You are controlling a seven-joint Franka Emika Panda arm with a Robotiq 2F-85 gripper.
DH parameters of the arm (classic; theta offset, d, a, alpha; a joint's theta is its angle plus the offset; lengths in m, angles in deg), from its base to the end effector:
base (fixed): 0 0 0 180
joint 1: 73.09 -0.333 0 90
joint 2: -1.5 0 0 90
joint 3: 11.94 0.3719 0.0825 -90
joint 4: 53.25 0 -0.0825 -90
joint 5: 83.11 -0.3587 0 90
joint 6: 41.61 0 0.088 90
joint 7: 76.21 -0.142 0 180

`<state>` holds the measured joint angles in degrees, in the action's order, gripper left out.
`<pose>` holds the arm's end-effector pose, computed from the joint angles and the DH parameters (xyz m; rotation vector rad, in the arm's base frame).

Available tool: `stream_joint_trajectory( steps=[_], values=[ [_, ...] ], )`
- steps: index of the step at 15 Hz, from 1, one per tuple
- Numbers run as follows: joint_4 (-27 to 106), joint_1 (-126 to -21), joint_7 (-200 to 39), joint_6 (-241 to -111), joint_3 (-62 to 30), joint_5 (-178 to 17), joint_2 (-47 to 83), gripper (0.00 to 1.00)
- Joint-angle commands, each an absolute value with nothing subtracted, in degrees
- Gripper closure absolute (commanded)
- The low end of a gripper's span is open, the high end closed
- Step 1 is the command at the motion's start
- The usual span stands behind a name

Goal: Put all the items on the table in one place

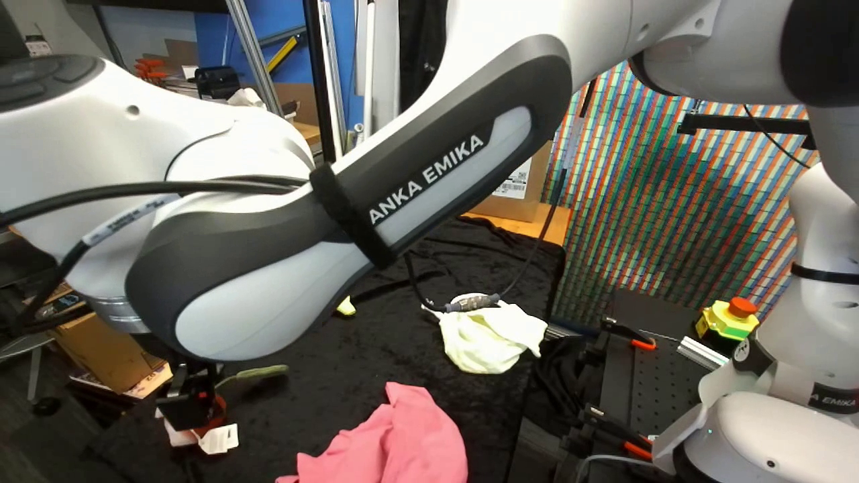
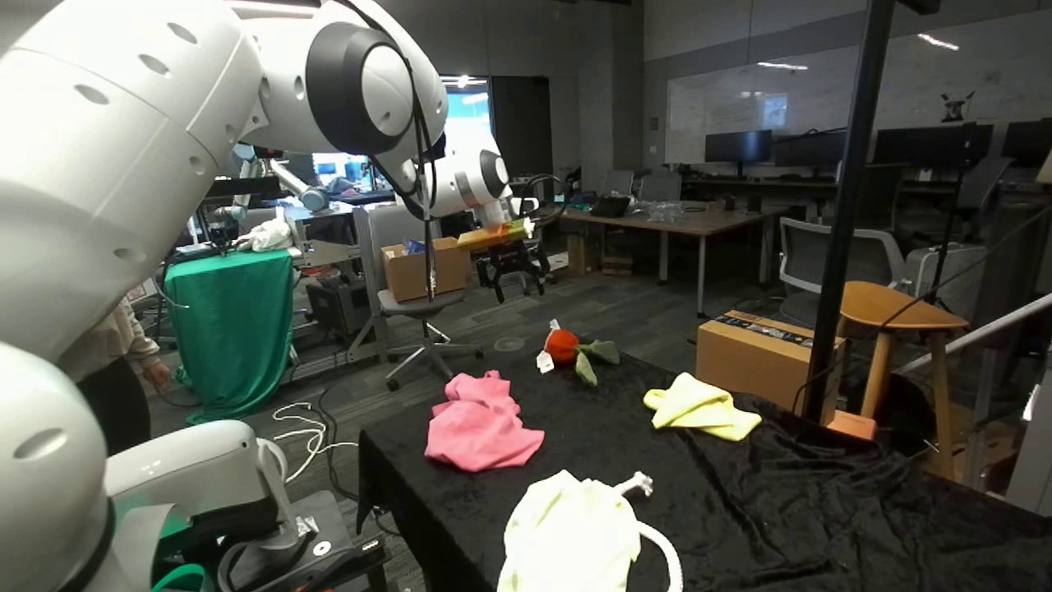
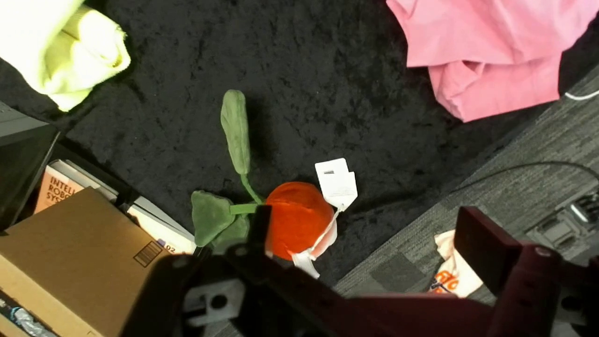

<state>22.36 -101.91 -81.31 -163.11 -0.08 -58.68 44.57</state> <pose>0.6260 0.4437 0.3209 2.7285 1.1114 0.2247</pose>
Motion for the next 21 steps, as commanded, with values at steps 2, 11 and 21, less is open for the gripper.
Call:
stream_joint_trajectory(
  steps=[2,11,21],
  values=[
    [23.83,-101.78,-91.09,-174.31,-0.85,-59.19,47.19,0.0],
    [20.59,-106.35,-96.82,-178.69,-8.7,-59.39,51.79,0.0],
    [6.52,-108.81,-95.45,-170.05,-11.67,-60.39,59.67,0.0]
  ],
)
